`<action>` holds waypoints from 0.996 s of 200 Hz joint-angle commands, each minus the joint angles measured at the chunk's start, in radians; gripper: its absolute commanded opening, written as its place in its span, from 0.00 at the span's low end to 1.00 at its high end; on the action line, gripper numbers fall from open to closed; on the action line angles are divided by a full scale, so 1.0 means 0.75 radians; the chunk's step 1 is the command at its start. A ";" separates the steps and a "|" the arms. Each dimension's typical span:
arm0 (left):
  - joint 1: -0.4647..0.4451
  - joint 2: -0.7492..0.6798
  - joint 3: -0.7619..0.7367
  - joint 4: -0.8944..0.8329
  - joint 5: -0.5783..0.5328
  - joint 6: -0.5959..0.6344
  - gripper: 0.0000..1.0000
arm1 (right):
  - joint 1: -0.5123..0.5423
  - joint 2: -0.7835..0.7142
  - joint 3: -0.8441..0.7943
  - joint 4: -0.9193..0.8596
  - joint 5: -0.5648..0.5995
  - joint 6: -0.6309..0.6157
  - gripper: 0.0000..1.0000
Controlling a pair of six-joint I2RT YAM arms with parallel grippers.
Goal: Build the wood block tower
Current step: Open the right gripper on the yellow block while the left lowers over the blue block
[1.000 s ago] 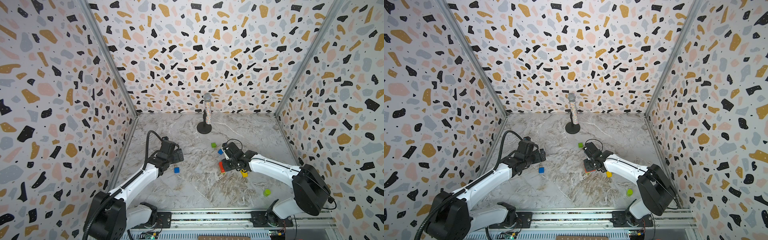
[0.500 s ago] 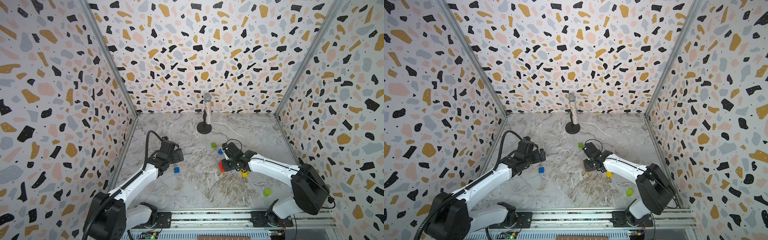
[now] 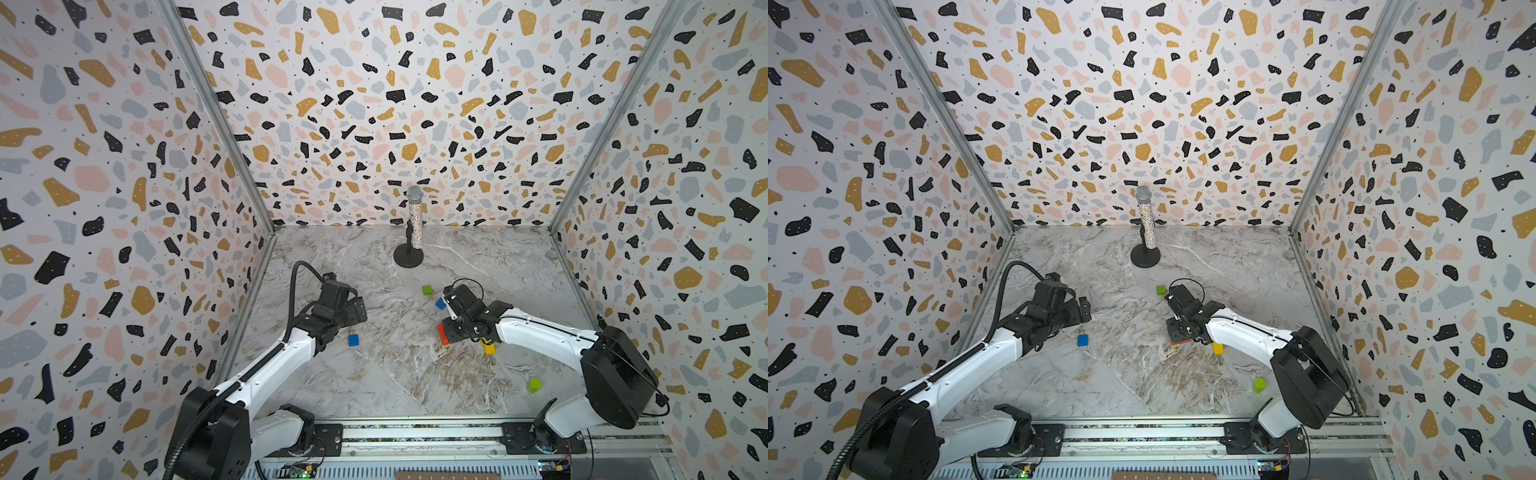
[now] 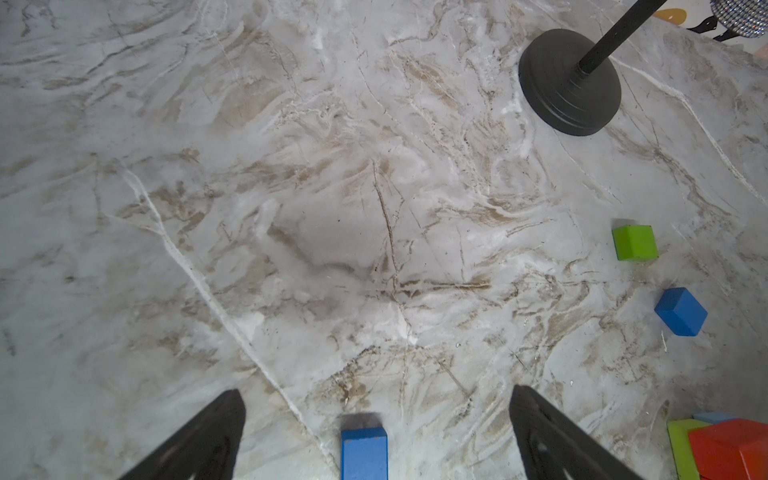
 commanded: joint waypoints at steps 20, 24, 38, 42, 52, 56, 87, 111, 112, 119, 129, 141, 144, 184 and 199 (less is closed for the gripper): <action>-0.002 -0.017 -0.013 0.026 -0.022 0.009 1.00 | 0.006 0.005 0.030 -0.010 0.016 -0.002 0.26; -0.001 -0.017 -0.013 0.026 -0.021 0.011 1.00 | 0.005 0.006 0.030 -0.010 0.016 -0.002 0.26; -0.002 -0.017 -0.014 0.027 -0.021 0.009 1.00 | 0.006 0.008 0.028 -0.010 0.014 -0.001 0.26; -0.002 -0.017 -0.015 0.026 -0.021 0.010 1.00 | 0.006 0.009 0.027 -0.010 0.015 -0.004 0.26; -0.002 -0.018 -0.017 0.028 -0.021 0.009 1.00 | 0.006 0.011 0.024 -0.009 0.012 -0.002 0.26; -0.002 -0.019 -0.017 0.026 -0.022 0.011 1.00 | 0.005 0.009 0.023 -0.008 0.014 -0.001 0.26; -0.002 -0.017 -0.013 0.026 -0.021 0.011 1.00 | 0.006 0.012 0.020 -0.004 0.018 -0.002 0.32; -0.002 -0.017 -0.009 0.024 -0.026 0.012 1.00 | 0.006 0.005 0.017 0.007 0.027 0.004 0.39; -0.002 -0.017 -0.010 0.023 -0.025 0.012 1.00 | 0.006 0.005 0.017 0.008 0.027 0.003 0.39; -0.002 -0.017 -0.010 0.021 -0.026 0.012 1.00 | 0.006 0.003 0.017 0.008 0.028 0.003 0.40; -0.003 -0.016 -0.008 0.017 -0.025 0.014 1.00 | 0.006 0.002 0.018 0.011 0.027 0.006 0.42; -0.001 -0.015 -0.007 0.016 -0.020 0.017 1.00 | 0.005 0.000 0.017 0.015 0.022 0.003 0.44; -0.002 -0.014 -0.009 0.016 -0.017 0.018 1.00 | 0.006 0.000 0.019 0.015 0.022 0.002 0.44; -0.001 -0.008 -0.014 0.015 0.004 0.017 1.00 | 0.006 -0.031 0.022 0.021 0.028 0.002 0.47; -0.002 -0.011 -0.013 0.012 0.008 0.016 1.00 | 0.004 -0.051 0.026 0.021 0.038 0.000 0.47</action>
